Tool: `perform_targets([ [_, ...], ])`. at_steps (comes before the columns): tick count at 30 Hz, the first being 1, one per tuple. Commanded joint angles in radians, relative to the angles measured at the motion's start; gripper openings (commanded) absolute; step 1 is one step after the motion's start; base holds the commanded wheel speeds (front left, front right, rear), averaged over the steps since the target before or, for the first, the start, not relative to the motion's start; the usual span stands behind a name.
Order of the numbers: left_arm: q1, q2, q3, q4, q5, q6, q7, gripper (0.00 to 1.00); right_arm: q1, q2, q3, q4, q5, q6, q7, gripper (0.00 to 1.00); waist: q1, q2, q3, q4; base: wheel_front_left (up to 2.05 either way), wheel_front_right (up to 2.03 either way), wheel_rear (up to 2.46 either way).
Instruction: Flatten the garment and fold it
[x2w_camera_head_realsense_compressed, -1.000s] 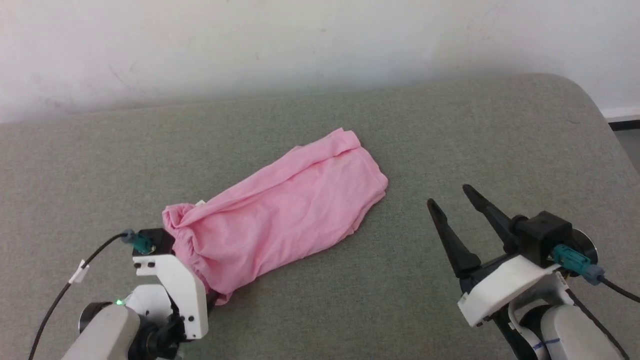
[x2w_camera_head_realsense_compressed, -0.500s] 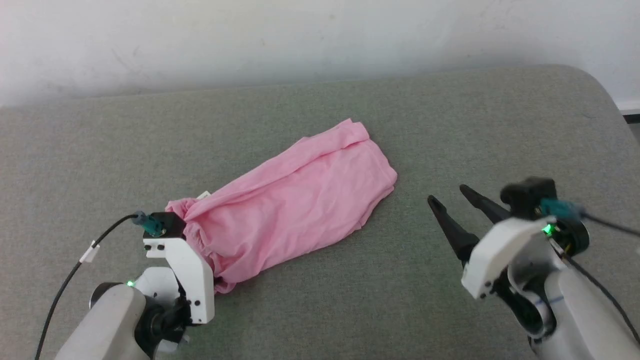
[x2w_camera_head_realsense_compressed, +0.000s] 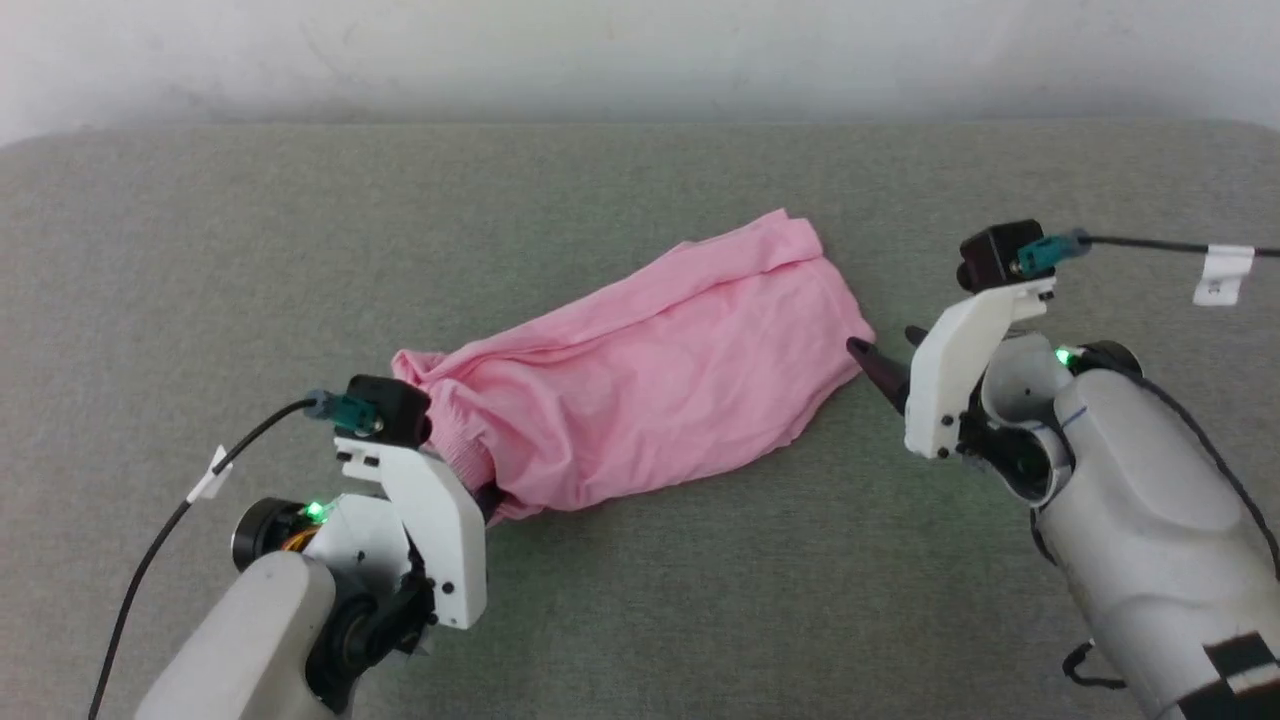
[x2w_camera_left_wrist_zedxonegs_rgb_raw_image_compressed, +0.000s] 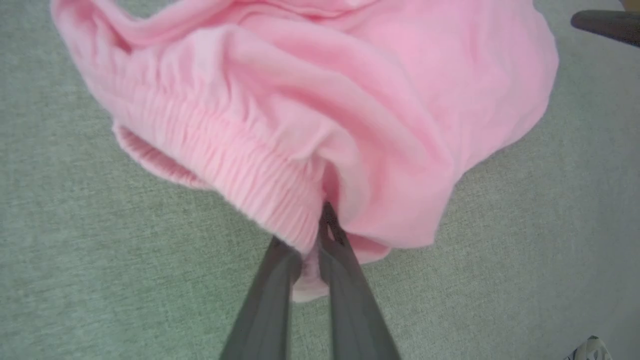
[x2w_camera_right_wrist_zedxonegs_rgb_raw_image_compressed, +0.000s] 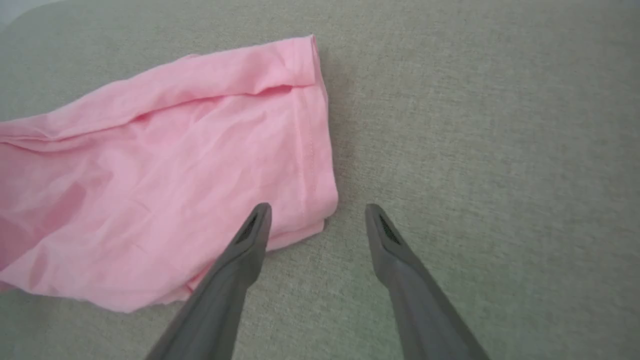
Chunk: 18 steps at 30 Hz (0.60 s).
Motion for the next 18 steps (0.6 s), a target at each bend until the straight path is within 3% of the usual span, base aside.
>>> perform_targets([
  [1, -0.012, 0.0, -0.007, -0.025, 0.014, 0.001, -0.008, 0.0, -0.045, 0.01, 0.007, 0.062, 0.01, -0.001, -0.002, 1.0, -0.0003, -0.0001, 0.045, 0.048, 0.0, 0.0, 0.0],
  [7, -0.016, -0.004, -0.018, -0.053, 0.023, 0.002, -0.014, 0.0, -0.093, 0.039, 0.038, 0.223, 0.041, -0.001, 0.058, 1.0, -0.0003, -0.0001, 0.059, 0.07, 0.0, 0.0, 0.0],
  [8, -0.012, -0.005, -0.02, -0.055, 0.022, 0.002, -0.016, 0.0, -0.093, 0.048, 0.059, 0.265, 0.062, -0.001, 0.105, 0.44, -0.0003, -0.0001, 0.057, 0.072, 0.0, 0.0, 0.0],
  [10, -0.006, -0.004, -0.02, -0.055, 0.02, 0.003, -0.018, 0.0, -0.087, 0.055, 0.081, 0.289, 0.085, -0.001, 0.15, 0.0, -0.0003, -0.0001, 0.053, 0.07, 0.0, 0.0, 0.0],
  [13, 0.003, 0.002, -0.02, -0.053, 0.018, 0.003, -0.02, 0.0, -0.082, 0.054, 0.109, 0.289, 0.12, -0.001, 0.18, 0.0, -0.0003, -0.0001, 0.041, 0.061, 0.0, 0.0, 0.0],
  [18, 0.03, 0.013, -0.023, -0.051, 0.008, -0.004, -0.022, 0.0, -0.074, 0.034, 0.139, 0.233, 0.164, -0.001, 0.1, 0.0, -0.0003, -0.0001, -0.003, 0.027, 0.0, 0.0, 0.0],
])
